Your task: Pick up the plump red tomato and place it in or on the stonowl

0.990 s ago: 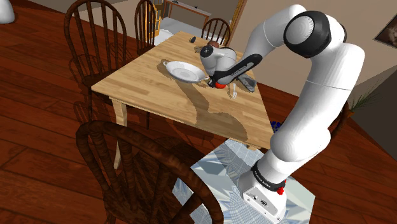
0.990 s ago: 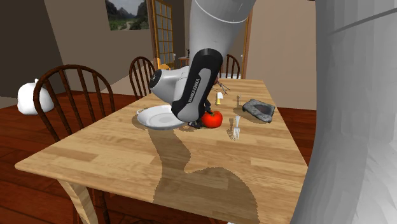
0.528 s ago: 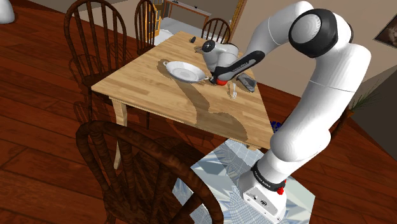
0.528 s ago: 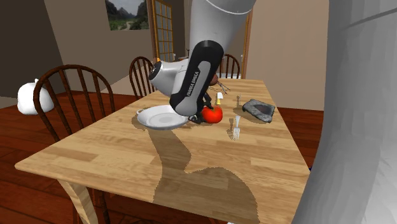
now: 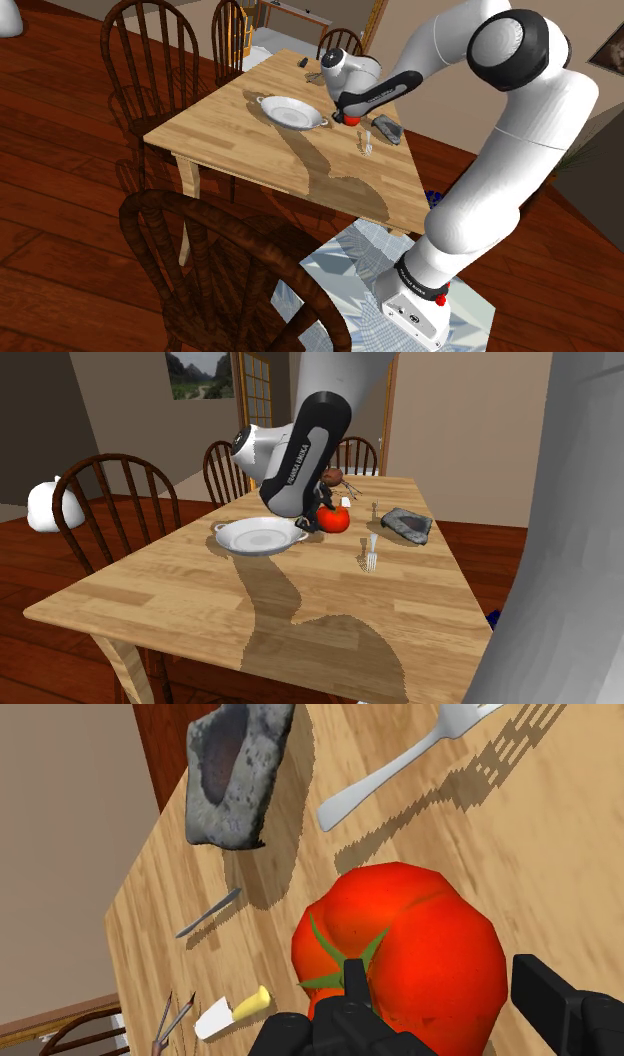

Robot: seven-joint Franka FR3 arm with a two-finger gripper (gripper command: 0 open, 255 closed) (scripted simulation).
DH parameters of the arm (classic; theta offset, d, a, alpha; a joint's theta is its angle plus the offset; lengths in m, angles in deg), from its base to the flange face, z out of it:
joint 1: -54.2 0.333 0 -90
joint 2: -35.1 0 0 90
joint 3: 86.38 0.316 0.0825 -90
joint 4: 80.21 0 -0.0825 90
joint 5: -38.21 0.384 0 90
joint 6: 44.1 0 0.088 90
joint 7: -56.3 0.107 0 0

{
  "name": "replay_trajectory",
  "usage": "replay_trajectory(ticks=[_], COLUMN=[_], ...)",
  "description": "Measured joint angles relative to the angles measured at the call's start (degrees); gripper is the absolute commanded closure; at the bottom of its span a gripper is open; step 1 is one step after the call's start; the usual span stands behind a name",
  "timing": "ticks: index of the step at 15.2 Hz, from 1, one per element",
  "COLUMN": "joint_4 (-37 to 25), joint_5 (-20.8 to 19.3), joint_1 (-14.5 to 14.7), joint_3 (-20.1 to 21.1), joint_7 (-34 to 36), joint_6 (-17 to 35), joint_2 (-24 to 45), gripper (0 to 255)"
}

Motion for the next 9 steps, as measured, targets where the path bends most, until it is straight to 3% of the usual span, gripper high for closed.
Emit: replay_trajectory(ticks=[9], joint_4=[-1.3], joint_5=[3.7], joint_1=[0.0], joint_3=[0.5], joint_7=[-5.6], joint_6=[-2.7], joint_2=[-3.9], gripper=[255])
